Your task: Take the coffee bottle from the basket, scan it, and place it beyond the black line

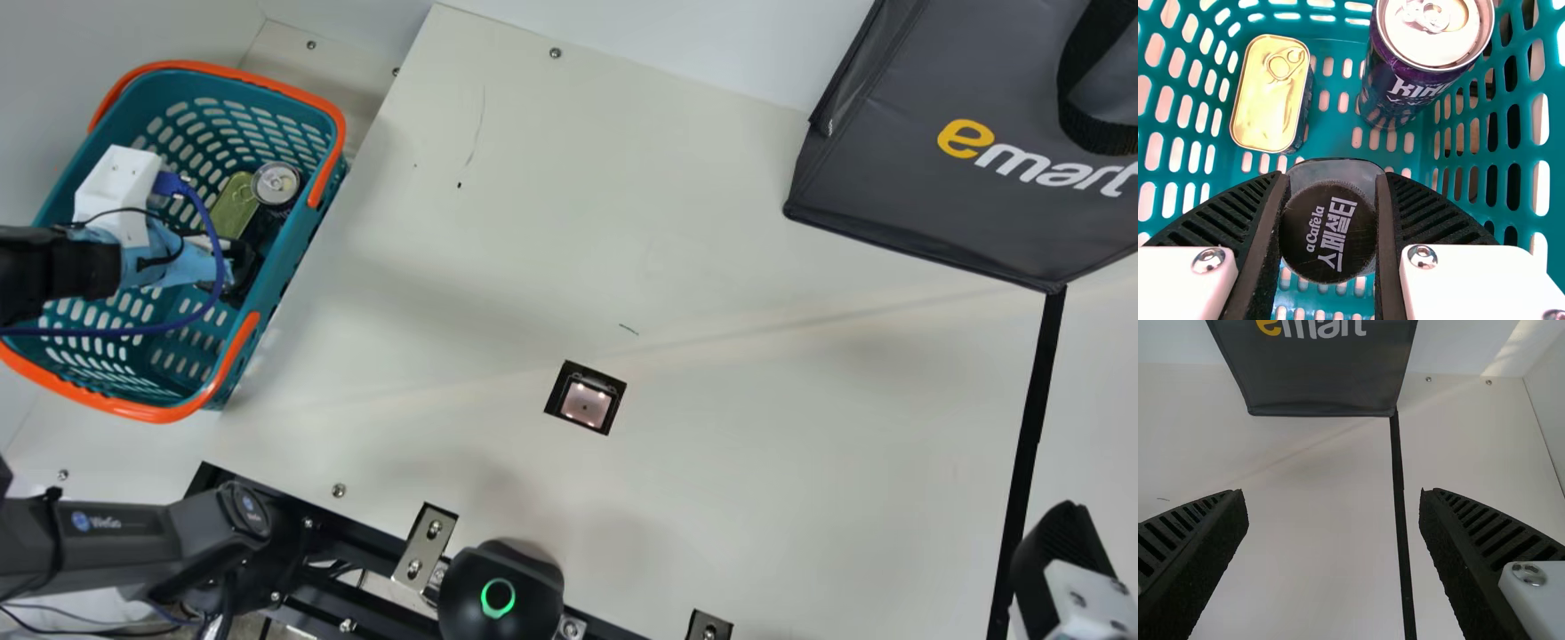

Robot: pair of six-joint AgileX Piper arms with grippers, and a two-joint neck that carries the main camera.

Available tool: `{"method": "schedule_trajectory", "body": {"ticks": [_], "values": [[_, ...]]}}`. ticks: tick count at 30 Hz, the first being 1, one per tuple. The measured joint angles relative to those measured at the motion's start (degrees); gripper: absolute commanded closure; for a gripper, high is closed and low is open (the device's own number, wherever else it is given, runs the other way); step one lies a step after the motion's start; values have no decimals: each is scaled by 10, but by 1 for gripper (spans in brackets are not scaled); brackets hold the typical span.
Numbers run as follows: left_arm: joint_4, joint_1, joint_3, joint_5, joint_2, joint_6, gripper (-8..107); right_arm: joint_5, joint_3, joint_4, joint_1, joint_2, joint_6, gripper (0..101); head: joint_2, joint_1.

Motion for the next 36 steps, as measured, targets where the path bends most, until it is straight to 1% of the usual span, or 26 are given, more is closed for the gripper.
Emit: {"method": "schedule_trajectory", "body": {"ticks": [8,18,26,36], "values": [[21,0,-16,15,-6,-21,89,0,0,0,0,0,0,10,0,0],[38,3,-55,50,-24,-54,89,0,0,0,0,0,0,10,0,0],[61,14,-82,86,-48,-81,89,0,0,0,0,0,0,10,0,0],[87,38,-124,148,-89,-113,89,0,0,0,0,0,0,10,0,0]]}}
